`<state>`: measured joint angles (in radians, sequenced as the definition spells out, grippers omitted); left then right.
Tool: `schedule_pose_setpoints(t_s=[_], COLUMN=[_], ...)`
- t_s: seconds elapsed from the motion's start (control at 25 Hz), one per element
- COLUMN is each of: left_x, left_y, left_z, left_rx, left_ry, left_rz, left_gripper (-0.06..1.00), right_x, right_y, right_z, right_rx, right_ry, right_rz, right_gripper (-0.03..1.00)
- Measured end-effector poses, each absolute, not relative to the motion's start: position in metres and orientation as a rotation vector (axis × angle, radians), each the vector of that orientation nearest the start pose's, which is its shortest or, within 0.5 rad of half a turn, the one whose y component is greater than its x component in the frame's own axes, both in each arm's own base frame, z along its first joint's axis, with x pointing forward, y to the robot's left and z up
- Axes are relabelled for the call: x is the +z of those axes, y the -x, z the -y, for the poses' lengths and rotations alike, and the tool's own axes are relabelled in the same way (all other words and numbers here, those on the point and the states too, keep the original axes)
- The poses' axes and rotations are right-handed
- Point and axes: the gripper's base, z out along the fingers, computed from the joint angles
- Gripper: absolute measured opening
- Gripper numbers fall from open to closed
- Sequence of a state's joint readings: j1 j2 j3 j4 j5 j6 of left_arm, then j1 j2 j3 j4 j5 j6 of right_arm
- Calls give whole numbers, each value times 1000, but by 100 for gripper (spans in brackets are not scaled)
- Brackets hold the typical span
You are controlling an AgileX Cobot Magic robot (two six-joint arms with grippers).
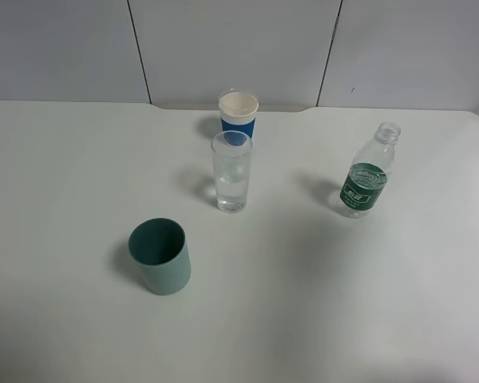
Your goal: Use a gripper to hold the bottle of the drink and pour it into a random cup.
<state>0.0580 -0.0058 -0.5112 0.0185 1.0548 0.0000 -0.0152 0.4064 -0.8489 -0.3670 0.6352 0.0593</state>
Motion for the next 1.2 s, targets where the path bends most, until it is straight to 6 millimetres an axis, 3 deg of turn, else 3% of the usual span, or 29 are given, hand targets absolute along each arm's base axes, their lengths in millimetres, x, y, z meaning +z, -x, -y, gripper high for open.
schedule_pose_setpoints(t_s=[0.32, 0.56, 0.96, 1.2], left_x=[281, 281, 281, 281], left_y=[7, 7, 7, 7], left_z=[-1, -1, -1, -1], left_rx=[60, 61, 61, 60], left_ry=[60, 60, 60, 60], left_rz=[-2021, -2021, -2021, -2021], left_gripper=[98, 98, 98, 98], right_x=[389, 381, 316, 297], right_y=[-34, -24, 4, 11], right_z=[23, 19, 11, 7], right_rx=[-341, -286, -194, -123], right_ry=[-52, -49, -4, -11], right_rz=[-1861, -1846, -1863, -1933], right_gripper=[78, 78, 78, 78])
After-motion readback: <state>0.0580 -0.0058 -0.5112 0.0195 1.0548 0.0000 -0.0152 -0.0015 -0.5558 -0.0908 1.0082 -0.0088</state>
